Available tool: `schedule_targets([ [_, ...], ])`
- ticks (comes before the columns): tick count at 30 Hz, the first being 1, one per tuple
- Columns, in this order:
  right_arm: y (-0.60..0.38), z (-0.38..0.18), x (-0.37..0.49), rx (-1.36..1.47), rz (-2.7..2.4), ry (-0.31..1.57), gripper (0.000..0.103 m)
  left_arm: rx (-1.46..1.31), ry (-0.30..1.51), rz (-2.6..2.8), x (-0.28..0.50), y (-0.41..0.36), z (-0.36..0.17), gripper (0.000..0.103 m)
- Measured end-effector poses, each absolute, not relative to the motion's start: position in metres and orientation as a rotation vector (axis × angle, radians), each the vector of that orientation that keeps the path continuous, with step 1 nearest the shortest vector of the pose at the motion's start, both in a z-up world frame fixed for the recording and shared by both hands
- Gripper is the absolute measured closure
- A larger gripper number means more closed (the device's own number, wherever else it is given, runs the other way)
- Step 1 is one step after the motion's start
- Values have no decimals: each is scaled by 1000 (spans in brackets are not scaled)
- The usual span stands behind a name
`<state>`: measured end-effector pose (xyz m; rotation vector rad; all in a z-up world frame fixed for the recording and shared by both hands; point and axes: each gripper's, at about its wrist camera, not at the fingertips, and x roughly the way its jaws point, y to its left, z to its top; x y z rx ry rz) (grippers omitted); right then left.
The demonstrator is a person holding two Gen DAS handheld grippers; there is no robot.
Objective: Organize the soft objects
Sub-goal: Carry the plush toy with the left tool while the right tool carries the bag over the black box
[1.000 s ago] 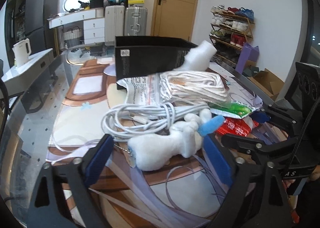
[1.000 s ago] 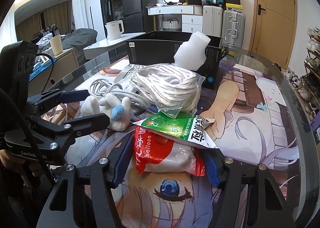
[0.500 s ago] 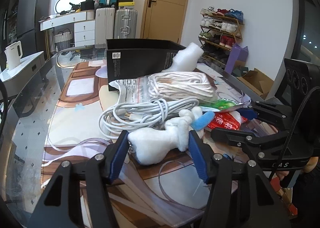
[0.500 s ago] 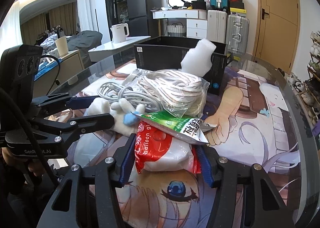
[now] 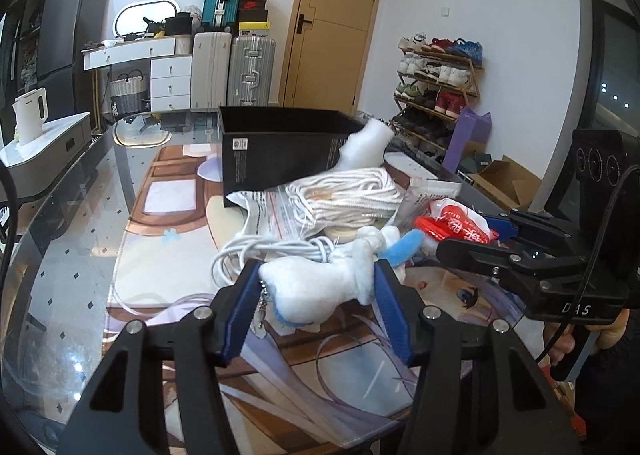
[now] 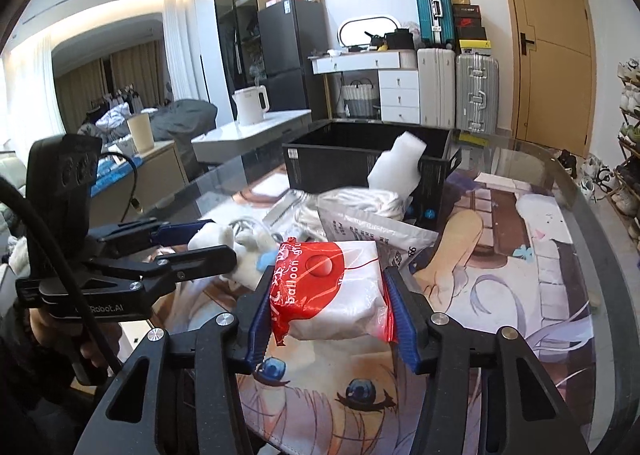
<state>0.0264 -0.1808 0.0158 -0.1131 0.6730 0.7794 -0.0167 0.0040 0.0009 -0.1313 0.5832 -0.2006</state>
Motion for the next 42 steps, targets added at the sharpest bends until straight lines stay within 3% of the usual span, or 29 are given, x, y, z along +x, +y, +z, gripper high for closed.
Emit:
schedule_targets([
  [11,-189,42,21,-112,749,586,51,-154,523,-171,-24,18,18,48],
  [42,-171,81,81,-125,670,599,51,-149,449,-105,27,41,69,47],
])
